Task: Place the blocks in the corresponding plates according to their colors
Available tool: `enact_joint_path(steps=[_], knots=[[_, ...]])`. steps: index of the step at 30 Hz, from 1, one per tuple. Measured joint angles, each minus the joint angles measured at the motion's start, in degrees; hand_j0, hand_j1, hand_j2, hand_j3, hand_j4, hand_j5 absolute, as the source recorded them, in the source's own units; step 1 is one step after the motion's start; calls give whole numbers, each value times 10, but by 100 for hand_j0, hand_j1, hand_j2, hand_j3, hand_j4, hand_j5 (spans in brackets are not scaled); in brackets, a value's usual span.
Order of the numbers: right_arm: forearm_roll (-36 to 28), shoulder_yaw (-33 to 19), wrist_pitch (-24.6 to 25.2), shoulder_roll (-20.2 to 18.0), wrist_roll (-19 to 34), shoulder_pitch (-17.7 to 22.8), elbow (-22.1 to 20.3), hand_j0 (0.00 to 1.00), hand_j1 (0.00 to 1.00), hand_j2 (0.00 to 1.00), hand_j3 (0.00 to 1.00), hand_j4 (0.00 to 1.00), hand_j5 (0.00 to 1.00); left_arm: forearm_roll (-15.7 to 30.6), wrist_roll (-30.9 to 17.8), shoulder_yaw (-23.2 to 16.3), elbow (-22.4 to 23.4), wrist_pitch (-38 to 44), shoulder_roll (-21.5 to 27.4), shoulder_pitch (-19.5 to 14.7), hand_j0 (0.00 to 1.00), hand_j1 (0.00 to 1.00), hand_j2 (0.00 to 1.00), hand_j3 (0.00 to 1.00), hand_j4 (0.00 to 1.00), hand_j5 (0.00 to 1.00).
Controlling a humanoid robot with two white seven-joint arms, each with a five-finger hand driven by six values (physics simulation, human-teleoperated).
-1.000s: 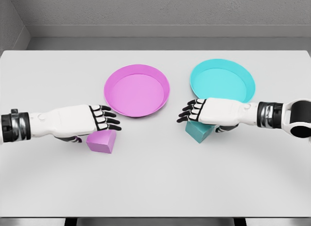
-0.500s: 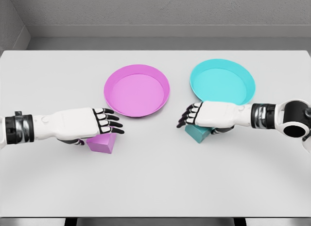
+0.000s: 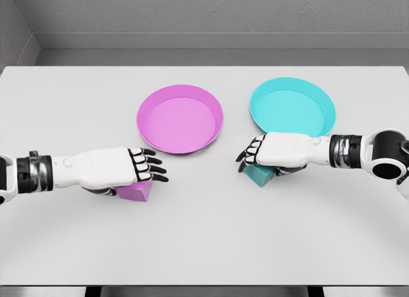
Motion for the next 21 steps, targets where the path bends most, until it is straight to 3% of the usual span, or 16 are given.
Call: enact_joint_path(steps=[14, 18, 21], knots=[[0, -25, -1, -7, 1, -4, -19, 64, 64, 64, 64, 64, 64, -8, 0, -8, 31, 0, -12, 1, 100, 100, 100, 100, 100, 100], [-1, -33, -1, -8, 0, -4, -21, 64, 64, 64, 64, 64, 64, -7, -3, -8, 39, 0, -15, -4, 64, 64, 64, 64, 64, 64], [-2, -42, -1, -9, 0, -4, -28, 64, 64, 64, 64, 64, 64, -3, -11, -7, 41, 1, -15, -6, 59, 59, 59, 59, 59, 59]])
